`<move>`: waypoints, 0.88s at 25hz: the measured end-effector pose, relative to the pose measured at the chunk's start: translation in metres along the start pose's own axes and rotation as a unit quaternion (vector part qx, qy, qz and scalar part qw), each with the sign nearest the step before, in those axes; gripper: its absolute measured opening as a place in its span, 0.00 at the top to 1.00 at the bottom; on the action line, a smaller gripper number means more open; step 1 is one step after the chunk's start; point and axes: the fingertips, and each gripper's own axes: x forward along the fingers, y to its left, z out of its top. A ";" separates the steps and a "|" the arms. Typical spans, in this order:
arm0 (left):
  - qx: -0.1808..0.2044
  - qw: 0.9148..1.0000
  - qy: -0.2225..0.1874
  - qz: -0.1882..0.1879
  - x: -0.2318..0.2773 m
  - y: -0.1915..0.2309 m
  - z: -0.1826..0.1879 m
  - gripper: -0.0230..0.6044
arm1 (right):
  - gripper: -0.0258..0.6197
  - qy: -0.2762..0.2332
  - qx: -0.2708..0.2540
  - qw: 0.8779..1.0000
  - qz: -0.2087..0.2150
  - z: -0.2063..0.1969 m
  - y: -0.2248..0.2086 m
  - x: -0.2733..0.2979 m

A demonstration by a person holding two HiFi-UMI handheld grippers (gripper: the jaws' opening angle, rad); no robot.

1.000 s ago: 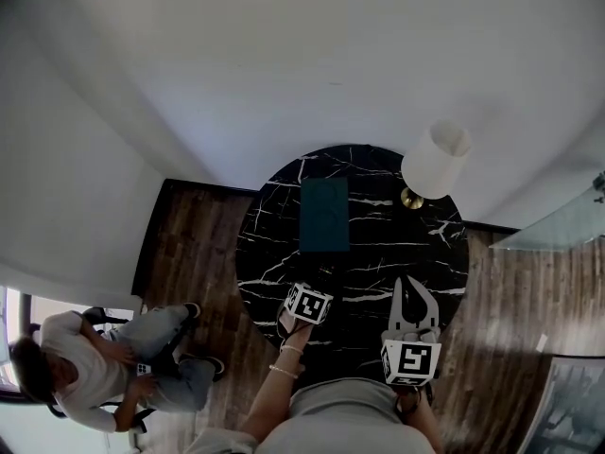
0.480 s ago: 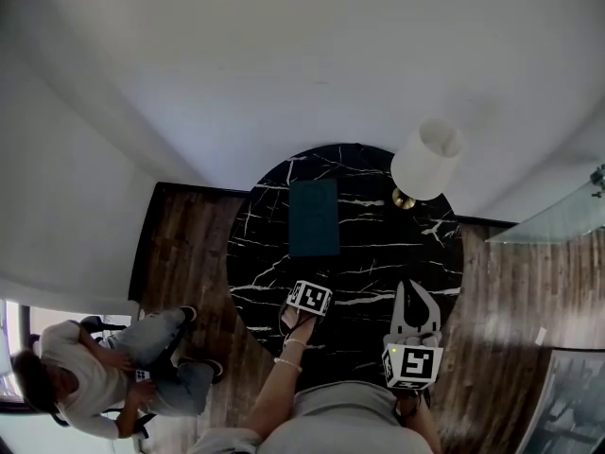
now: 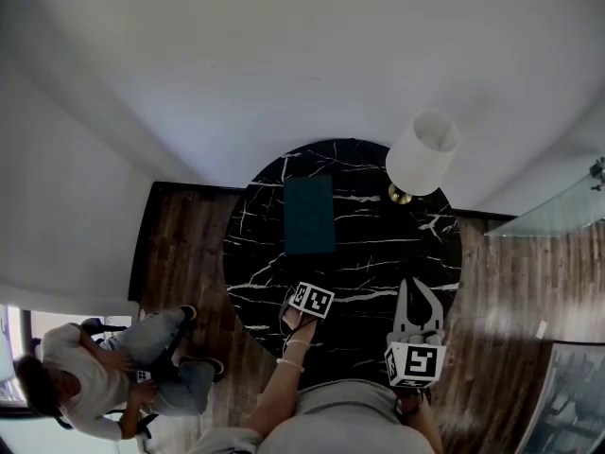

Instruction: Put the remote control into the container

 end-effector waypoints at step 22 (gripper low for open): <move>0.020 0.993 -0.110 0.039 -0.082 0.002 0.026 0.59 | 0.94 -0.008 0.006 1.000 0.029 -0.001 0.014 -0.004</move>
